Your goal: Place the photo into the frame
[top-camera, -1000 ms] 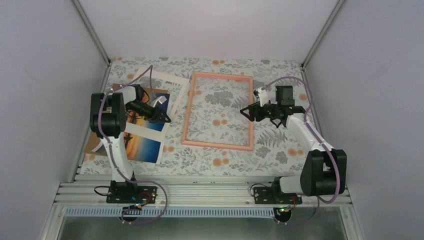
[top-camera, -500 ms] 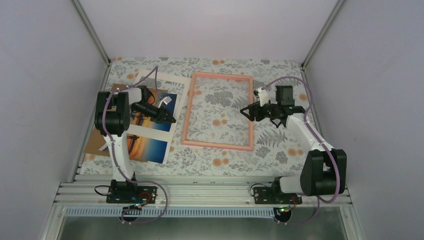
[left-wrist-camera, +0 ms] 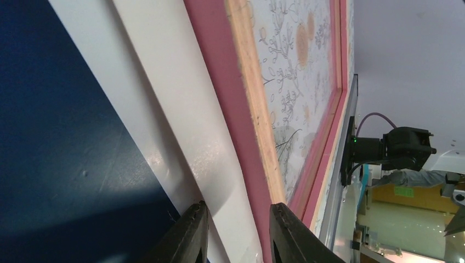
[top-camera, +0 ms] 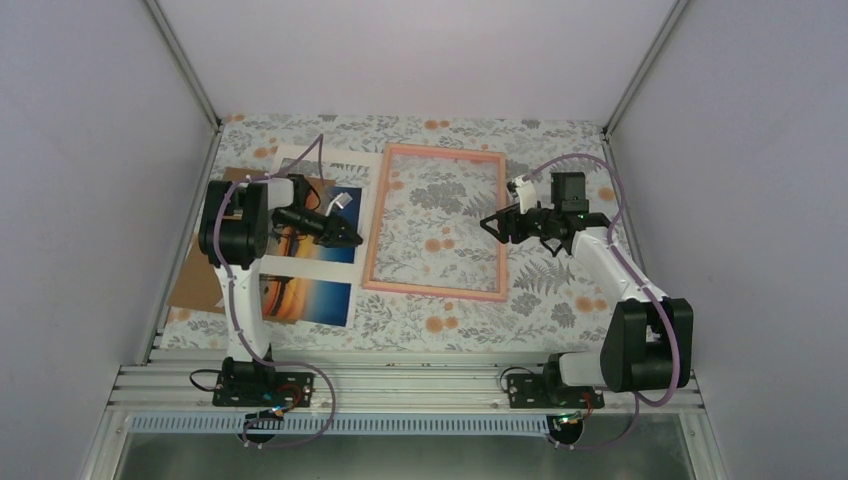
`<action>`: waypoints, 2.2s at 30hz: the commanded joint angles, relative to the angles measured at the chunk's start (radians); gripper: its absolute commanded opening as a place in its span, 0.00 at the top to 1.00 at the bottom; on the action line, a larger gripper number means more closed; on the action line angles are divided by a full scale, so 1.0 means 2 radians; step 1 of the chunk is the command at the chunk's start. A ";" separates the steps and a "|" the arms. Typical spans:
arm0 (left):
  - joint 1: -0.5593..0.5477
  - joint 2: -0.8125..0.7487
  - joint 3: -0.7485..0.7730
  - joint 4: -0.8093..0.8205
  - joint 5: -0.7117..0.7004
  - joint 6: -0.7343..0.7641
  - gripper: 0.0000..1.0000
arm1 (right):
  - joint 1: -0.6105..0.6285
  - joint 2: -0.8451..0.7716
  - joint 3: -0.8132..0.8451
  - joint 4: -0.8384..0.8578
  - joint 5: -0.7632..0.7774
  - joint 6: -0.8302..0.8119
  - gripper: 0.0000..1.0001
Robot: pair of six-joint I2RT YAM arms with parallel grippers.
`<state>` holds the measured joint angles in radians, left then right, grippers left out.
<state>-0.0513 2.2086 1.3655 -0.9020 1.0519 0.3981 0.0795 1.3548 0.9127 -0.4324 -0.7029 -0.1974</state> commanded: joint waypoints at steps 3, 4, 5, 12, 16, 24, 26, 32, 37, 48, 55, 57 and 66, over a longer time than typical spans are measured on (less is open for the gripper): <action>-0.013 0.021 0.000 0.054 -0.023 -0.030 0.70 | 0.007 -0.010 -0.012 0.009 -0.005 0.002 0.36; -0.013 0.021 0.000 0.058 -0.024 -0.034 0.70 | 0.006 -0.011 -0.012 0.009 -0.004 0.002 0.36; -0.015 0.019 0.001 0.061 -0.023 -0.035 0.70 | 0.007 -0.011 -0.013 0.009 -0.004 0.002 0.36; -0.023 0.017 0.007 0.063 -0.005 -0.027 0.78 | 0.006 -0.012 -0.015 0.009 -0.005 0.003 0.36; -0.021 0.010 0.005 0.068 -0.007 -0.030 0.90 | 0.007 -0.012 -0.013 0.008 -0.003 0.002 0.36; 0.009 -0.058 0.000 0.067 -0.050 -0.037 0.98 | 0.008 -0.013 -0.004 0.006 -0.005 -0.005 0.36; 0.016 -0.079 0.007 0.056 -0.052 -0.027 0.98 | 0.007 -0.010 0.002 0.008 -0.008 -0.003 0.36; 0.016 -0.125 0.030 0.023 -0.018 -0.019 0.98 | 0.008 0.011 0.032 0.020 -0.045 0.044 0.35; -0.006 -0.150 0.033 0.064 0.028 -0.076 0.98 | 0.013 0.036 0.054 0.063 -0.104 0.135 0.32; -0.103 -0.189 -0.002 0.263 0.033 -0.254 0.98 | 0.052 0.143 0.149 0.173 -0.179 0.311 0.28; -0.146 -0.191 -0.008 0.320 0.025 -0.293 0.98 | 0.101 0.191 0.181 0.218 -0.174 0.355 0.28; -0.151 -0.192 -0.009 0.327 0.025 -0.297 0.98 | 0.106 0.199 0.180 0.229 -0.173 0.368 0.27; -0.169 -0.192 -0.018 0.345 0.027 -0.305 0.98 | 0.117 0.226 0.183 0.274 -0.191 0.419 0.38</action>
<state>-0.3695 1.8557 1.3449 -0.2596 1.0920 -0.1970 0.3012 1.7828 1.2545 0.0460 -1.0443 0.5797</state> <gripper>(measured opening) 0.028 0.671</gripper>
